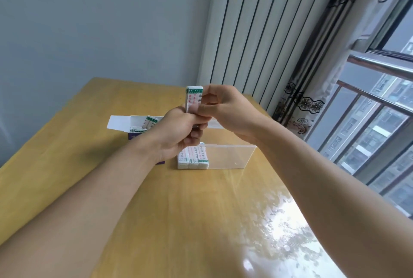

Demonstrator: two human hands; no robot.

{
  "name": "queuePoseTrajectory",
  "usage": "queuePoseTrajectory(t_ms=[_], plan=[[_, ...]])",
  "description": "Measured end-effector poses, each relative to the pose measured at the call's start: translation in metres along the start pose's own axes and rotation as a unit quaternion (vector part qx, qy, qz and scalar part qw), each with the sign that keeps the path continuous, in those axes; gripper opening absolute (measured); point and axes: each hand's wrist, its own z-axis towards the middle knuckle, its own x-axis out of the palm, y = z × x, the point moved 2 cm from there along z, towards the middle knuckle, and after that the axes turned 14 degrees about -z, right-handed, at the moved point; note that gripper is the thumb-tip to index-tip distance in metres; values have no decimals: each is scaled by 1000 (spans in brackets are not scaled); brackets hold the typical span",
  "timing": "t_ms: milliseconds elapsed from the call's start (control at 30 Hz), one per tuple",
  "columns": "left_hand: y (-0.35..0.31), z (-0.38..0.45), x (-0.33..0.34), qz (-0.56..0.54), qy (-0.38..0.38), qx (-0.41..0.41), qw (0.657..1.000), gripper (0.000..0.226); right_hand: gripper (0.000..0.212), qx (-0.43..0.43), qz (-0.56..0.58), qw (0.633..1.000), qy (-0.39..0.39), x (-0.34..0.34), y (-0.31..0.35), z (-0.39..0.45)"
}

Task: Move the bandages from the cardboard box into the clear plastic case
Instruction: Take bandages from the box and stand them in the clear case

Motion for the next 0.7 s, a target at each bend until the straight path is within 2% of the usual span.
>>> queuePoseTrajectory(t_ms=[33, 67, 133, 167, 200, 267, 333, 367, 500, 600, 700], plan=[[0, 0, 0, 16, 3, 5, 1000, 9, 18, 9, 32, 999, 0, -2, 0, 1], [0, 0, 0, 39, -2, 7, 999, 19, 16, 21, 69, 997, -5, -6, -2, 3], [0, 3, -8, 72, -31, 5, 997, 69, 16, 63, 140, 988, -21, -24, -9, 11], [-1, 3, -12, 74, -44, 9, 996, 83, 18, 95, 142, 985, -23, -35, -15, 16], [-3, 5, -16, 71, -56, 17, 996, 82, 19, 134, 109, 985, -20, -44, -24, 20], [-8, 8, -23, 63, -77, 42, 994, 60, 25, 211, -47, 976, 25, -49, -50, 27], [-10, 11, -29, 50, -92, 63, 993, 41, 28, 256, -186, 943, 106, -35, -72, 32], [-9, 13, -31, 40, -96, 65, 992, 36, 29, 271, -220, 927, 140, -25, -81, 35], [-4, 16, -33, 19, -98, 68, 993, 27, 25, 329, -221, 891, 220, 2, -93, 42], [-4, 17, -34, 19, -104, 72, 992, 24, 21, 366, -205, 875, 242, 12, -92, 41], [-3, 19, -36, 21, -101, 73, 992, 23, 20, 367, -223, 869, 246, 18, -102, 44]])
